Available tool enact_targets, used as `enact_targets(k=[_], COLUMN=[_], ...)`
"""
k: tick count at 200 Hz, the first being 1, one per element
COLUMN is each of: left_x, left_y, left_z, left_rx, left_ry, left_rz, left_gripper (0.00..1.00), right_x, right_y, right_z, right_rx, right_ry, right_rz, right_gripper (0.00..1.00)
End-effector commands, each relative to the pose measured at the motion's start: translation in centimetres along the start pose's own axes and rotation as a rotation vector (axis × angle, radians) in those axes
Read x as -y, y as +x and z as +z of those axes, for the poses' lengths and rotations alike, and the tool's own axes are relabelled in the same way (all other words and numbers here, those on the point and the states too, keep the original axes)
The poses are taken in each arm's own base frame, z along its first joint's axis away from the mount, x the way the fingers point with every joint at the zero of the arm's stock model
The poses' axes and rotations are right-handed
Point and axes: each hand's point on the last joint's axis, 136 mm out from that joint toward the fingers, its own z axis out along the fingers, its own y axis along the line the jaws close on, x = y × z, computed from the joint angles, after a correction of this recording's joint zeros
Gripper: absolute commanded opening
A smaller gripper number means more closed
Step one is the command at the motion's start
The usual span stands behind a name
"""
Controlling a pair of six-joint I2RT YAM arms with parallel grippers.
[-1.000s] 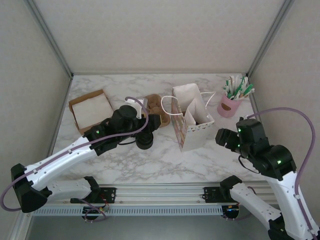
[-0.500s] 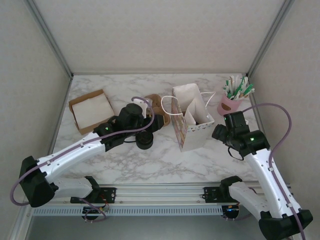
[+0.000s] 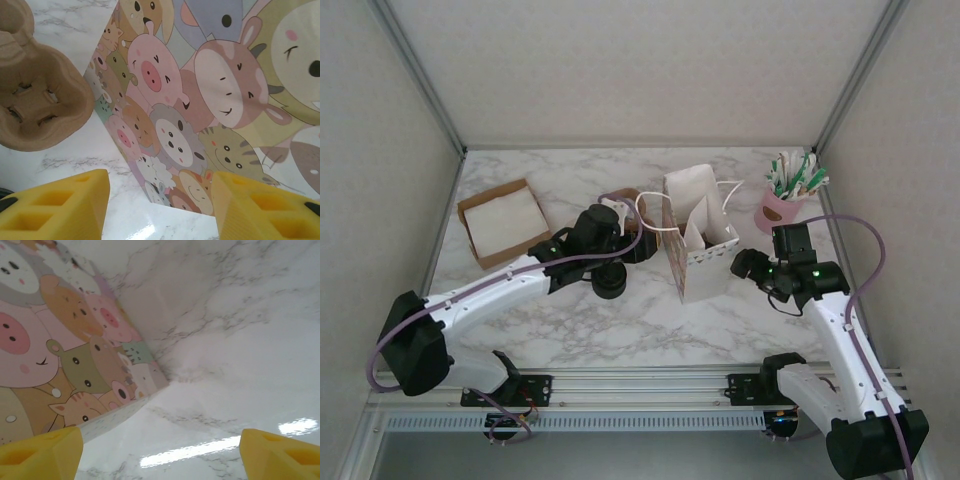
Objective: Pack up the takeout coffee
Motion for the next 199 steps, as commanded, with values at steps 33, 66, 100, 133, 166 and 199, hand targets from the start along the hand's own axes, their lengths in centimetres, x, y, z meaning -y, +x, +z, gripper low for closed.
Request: enact_targets(k=[33,66,100,133,166,199], left_x=[1.3,1.6,1.9,2.2,2.2,1.4], left_y=[-1.6,-1.7,-2.1,-2.6,-3.5,-4.9], left_z=[0.5,1.2,1.2,0.5,-1.1,-3.9], left_rx=[0.02,0.009,0.016,0.033,0.078,0.174], left_ry=[0.047,0.054,0.059,0.064,0.049,-0.007], left_rz=[-0.011,-0.012,-0.012,-0.014,-0.015,-0.007], left_gripper=[0.55,0.55,0.55,0.55,0.57,0.61], right_x=[-1.5,-1.7,-0.7,0.2,1.1,1.7], right_y=[1.5,2.2,2.7,1.6,0.5,-1.2], right_z=[0.3,0.0,-0.3,-1.8,-3.7,-5.5], right_rx=[-0.068,-0.087,-0.091,-0.01,0.081,0.198], right_ry=[-0.11,-0.141,-0.097,-0.042,0.007,0.039], right_rz=[-0.027,-0.039,-0.028,-0.011,-0.008,-0.012], right_gripper=[0.82,0.82,0.82,0.83,0.85,0.9])
